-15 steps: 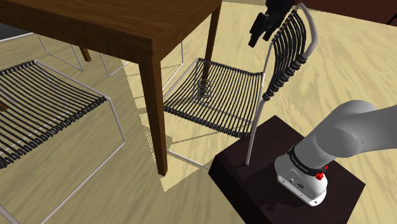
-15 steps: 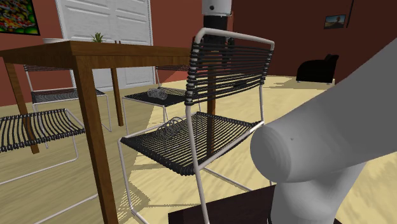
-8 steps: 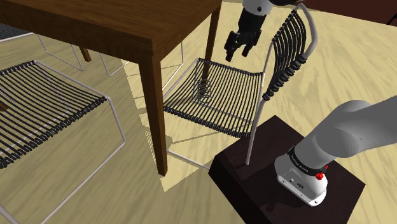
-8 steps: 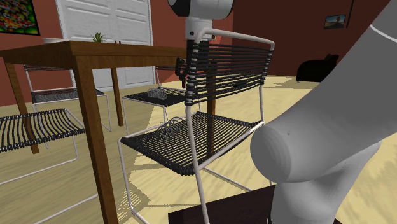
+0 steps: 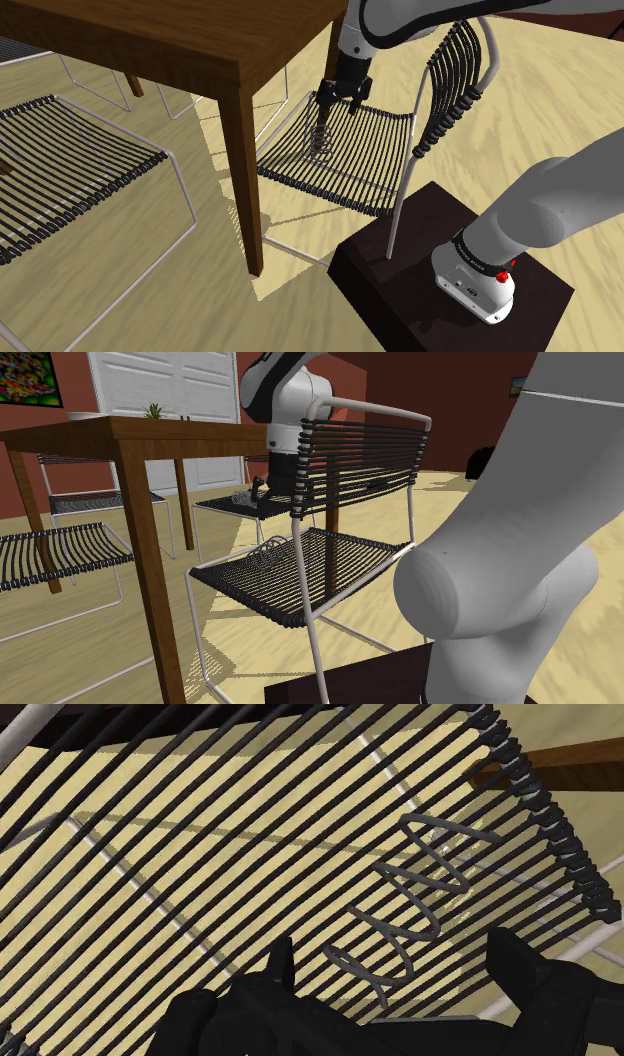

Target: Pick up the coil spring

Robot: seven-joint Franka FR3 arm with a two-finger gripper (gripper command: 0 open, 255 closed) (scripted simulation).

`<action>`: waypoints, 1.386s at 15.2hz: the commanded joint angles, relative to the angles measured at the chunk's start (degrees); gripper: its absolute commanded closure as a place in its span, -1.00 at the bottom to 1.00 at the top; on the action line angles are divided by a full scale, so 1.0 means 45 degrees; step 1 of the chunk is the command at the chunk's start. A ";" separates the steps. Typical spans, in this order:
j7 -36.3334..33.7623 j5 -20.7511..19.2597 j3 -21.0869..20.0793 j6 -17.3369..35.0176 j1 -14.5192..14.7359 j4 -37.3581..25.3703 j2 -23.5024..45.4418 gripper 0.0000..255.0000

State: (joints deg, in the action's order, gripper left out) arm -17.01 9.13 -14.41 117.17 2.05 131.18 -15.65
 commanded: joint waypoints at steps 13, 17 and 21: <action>-0.0736 0.0095 -0.0383 0.2255 0.0065 0.0257 0.2285 1.00; -0.0741 0.0095 -0.0386 0.2259 0.0067 0.0257 0.2289 1.00; -0.0733 0.0085 -0.0379 0.2252 0.0059 0.0228 0.2312 1.00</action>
State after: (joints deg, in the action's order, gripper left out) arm -20.29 9.55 -16.16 127.31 2.36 132.13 -5.36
